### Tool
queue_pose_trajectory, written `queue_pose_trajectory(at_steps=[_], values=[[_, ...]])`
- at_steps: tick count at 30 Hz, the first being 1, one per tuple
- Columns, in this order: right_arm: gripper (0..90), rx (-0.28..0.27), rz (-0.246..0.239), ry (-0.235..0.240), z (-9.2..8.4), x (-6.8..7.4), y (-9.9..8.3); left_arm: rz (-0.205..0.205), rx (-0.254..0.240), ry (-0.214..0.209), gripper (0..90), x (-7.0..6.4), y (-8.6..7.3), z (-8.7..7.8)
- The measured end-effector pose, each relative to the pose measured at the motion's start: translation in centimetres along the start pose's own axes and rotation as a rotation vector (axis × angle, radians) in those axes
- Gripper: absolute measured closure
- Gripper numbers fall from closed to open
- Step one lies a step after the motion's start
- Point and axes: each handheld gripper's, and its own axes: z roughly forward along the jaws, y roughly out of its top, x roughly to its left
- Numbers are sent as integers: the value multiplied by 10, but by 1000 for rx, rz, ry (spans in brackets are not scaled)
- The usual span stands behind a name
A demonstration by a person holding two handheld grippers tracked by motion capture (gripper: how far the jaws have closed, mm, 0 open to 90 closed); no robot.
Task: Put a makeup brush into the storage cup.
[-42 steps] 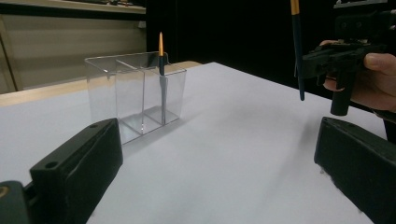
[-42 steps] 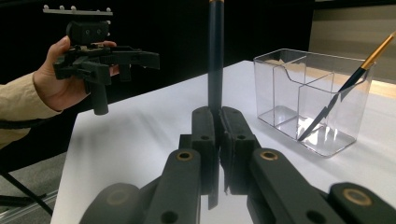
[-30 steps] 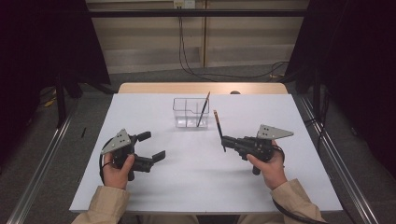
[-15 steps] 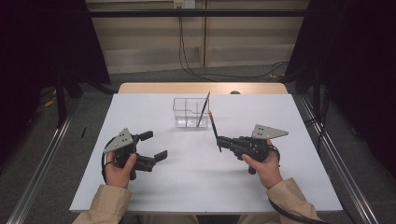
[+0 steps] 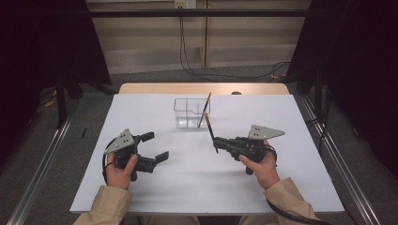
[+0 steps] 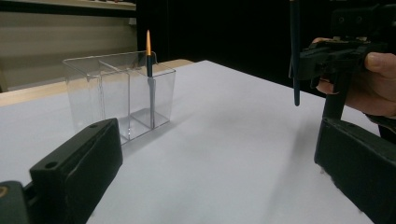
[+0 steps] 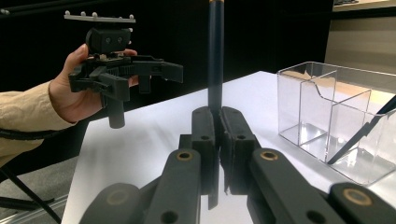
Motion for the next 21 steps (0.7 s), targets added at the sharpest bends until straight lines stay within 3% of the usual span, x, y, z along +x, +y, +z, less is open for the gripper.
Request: queue_pose_trajectory(at_steps=[15,21], values=[[849,-1,8,3,0,-1,-1,-1,-6,-53,0,-7,5,12],[849,-1,9,4,0,-1,-3,-14,-13,-101,0,-13,9,24]])
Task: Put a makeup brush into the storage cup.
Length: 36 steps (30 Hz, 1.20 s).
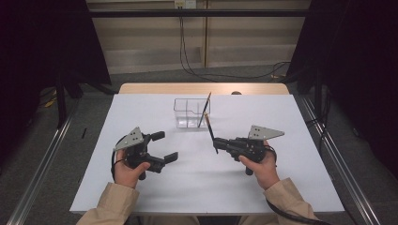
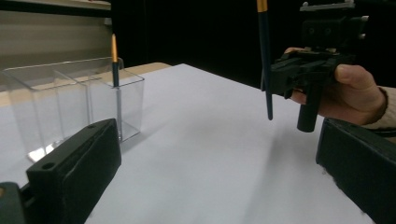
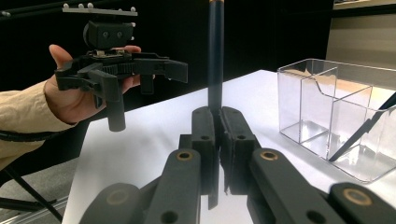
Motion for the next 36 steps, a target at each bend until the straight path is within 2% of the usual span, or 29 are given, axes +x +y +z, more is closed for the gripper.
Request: queue_pose_trajectory(at_steps=[14,21,24,30,36], values=[[849,6,-1,2,1,1,-1,-26,11,-56,0,-9,6,26],[849,9,0,7,4,1,-3,-52,10,-47,2,-12,11,36],[849,10,0,6,4,1,-3,-42,13,-48,14,-13,13,40],[849,10,-2,1,2,1,-2,-53,6,-54,29,-14,16,48],[849,13,-2,0,1,0,-3,-48,-4,-62,41,-16,20,55]])
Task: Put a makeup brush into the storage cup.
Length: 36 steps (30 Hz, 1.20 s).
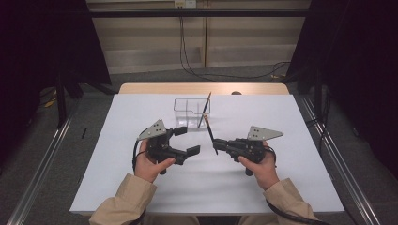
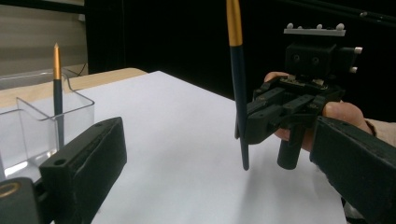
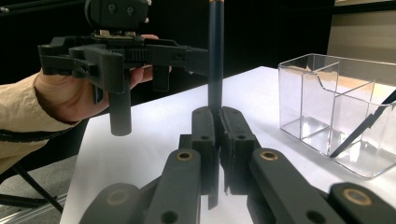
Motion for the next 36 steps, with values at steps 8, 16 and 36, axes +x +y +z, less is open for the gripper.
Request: queue_pose_trajectory(at_steps=[8,16,36], values=[[849,3,-1,2,1,0,0,27,-1,-35,121,-2,5,9],[849,3,-2,2,1,0,-1,34,5,-50,197,-3,6,15],[849,16,-4,16,5,3,-2,-22,-20,-59,562,-2,5,21]])
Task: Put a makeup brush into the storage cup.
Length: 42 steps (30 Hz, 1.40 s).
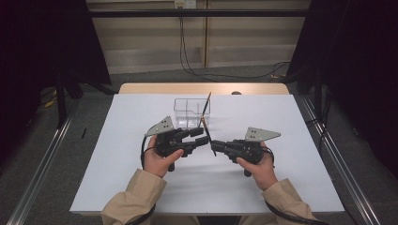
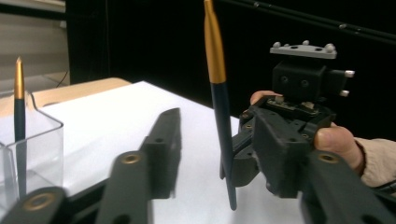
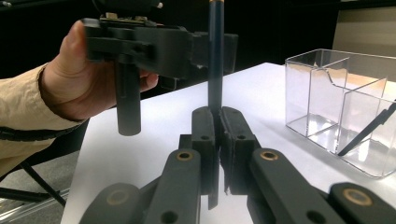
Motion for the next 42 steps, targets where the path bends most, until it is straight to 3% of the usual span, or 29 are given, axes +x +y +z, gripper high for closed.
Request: queue_pose_trajectory(at_steps=[9,14,33,42], values=[[849,4,-6,6,2,2,0,-18,-66,-18,726,-1,-1,5],[848,2,-6,6,2,2,0,-29,-79,-26,812,-1,-2,5],[846,14,14,21,7,3,-1,-12,-66,-35,832,-4,-1,6],[816,26,-4,18,5,3,0,8,-60,-22,832,-5,0,4]])
